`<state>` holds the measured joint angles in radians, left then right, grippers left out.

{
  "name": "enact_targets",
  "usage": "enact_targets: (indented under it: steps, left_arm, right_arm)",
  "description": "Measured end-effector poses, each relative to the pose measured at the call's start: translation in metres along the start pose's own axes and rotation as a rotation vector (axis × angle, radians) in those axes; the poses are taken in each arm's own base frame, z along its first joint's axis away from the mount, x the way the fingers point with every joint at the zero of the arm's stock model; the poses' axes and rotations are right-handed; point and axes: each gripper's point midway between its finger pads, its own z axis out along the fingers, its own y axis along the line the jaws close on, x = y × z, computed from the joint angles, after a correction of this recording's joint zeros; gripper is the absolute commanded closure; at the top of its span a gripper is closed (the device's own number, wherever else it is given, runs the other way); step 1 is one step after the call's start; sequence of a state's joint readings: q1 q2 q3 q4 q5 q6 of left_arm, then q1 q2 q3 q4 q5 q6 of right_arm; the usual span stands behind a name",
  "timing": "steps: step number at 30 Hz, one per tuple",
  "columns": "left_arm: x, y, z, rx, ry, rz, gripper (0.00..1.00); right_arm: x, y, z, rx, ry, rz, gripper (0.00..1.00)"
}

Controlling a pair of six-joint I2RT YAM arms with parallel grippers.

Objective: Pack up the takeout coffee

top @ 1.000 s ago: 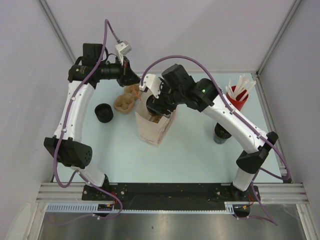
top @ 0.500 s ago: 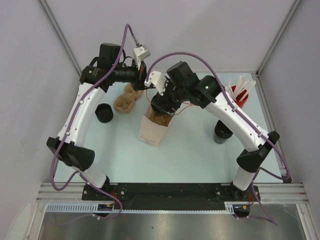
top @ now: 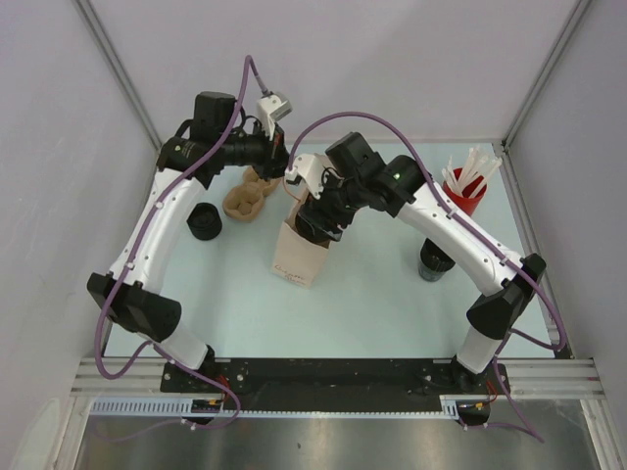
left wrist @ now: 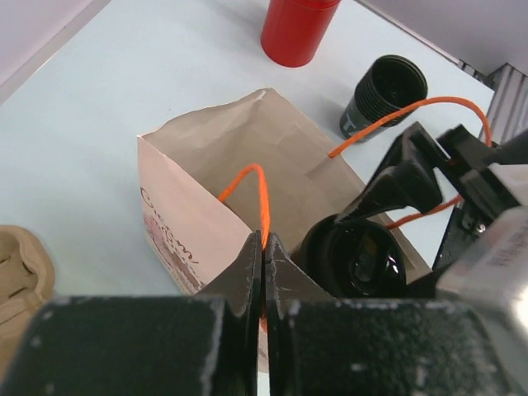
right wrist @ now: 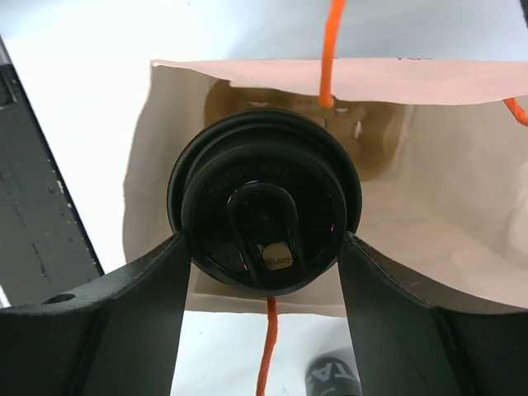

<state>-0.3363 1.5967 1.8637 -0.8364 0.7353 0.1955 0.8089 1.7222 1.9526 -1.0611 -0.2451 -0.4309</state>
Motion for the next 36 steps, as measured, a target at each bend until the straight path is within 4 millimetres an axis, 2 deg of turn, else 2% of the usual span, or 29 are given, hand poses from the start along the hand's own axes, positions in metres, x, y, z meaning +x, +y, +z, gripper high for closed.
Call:
enact_targets:
  steps: [8, 14, 23, 29, 32, 36]
  left_arm:
    - [0.013, 0.013, -0.001, -0.085, 0.006, -0.037, 1.0]
    - [0.005, 0.018, -0.013, -0.133, -0.028, -0.04, 1.0]
    - [-0.003, 0.018, -0.023, -0.149, -0.057, -0.025, 1.0]
    - [-0.005, 0.016, -0.027, -0.158, -0.067, -0.017, 1.0]
    - [-0.002, 0.021, -0.029, -0.183, -0.062, -0.026, 1.0]
    - [-0.001, 0.023, -0.03, -0.191, -0.061, -0.037, 1.0]
  right_arm:
    - [-0.004, -0.001, 0.011, -0.035, -0.024, 0.028, 0.63]
    - [-0.004, -0.004, 0.025, -0.043, -0.006, 0.042, 0.64]
    - [-0.018, -0.009, 0.023, -0.011, -0.017, 0.005, 0.64]
    - [-0.013, -0.009, 0.045, -0.047, 0.033, 0.02, 0.64]
    - [-0.007, -0.007, 0.053, -0.066, 0.064, 0.031, 0.65]
    - [-0.004, -0.005, 0.056, -0.079, 0.078, 0.043, 0.65]
